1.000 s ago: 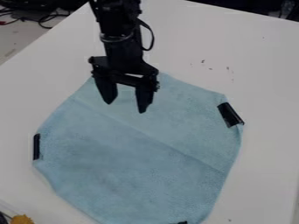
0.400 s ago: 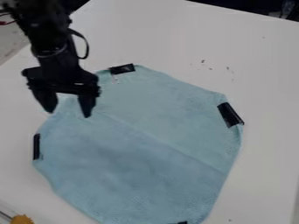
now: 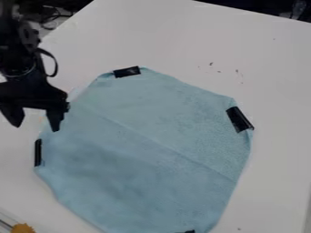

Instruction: Fold cloth from bottom left to top right

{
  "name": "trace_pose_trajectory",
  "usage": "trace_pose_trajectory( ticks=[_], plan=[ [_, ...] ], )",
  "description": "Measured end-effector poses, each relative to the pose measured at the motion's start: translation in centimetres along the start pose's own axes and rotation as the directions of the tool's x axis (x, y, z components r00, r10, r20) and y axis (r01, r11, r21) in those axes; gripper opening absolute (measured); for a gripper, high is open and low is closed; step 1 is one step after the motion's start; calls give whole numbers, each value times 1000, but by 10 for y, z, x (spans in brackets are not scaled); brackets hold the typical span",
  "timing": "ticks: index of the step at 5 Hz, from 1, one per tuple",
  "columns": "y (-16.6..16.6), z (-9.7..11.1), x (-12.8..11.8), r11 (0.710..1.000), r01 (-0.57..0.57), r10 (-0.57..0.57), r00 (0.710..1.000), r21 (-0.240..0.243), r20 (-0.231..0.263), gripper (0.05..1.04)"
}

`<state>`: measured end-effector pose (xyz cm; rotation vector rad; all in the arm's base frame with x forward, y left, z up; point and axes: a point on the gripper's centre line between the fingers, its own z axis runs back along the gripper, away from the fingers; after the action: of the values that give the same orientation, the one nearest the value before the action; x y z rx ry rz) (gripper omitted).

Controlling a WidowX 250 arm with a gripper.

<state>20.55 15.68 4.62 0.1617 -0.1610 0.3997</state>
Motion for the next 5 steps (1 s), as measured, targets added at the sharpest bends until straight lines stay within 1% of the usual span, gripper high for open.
trace_pose_trajectory(
  ticks=[1,2,3,4,5],
  plan=[
    [16,-12,-7,1000,-13,13,1000,-3,-28,1001],
    [20,-18,-14,1000,-20,19,998,-22,-65,1001],
    [19,-18,-22,999,-33,30,993,-31,-110,1001],
    [14,-18,-25,999,-27,21,990,-41,-136,1001],
    [12,-25,-25,998,-26,18,987,-51,-162,1001]
  ],
)
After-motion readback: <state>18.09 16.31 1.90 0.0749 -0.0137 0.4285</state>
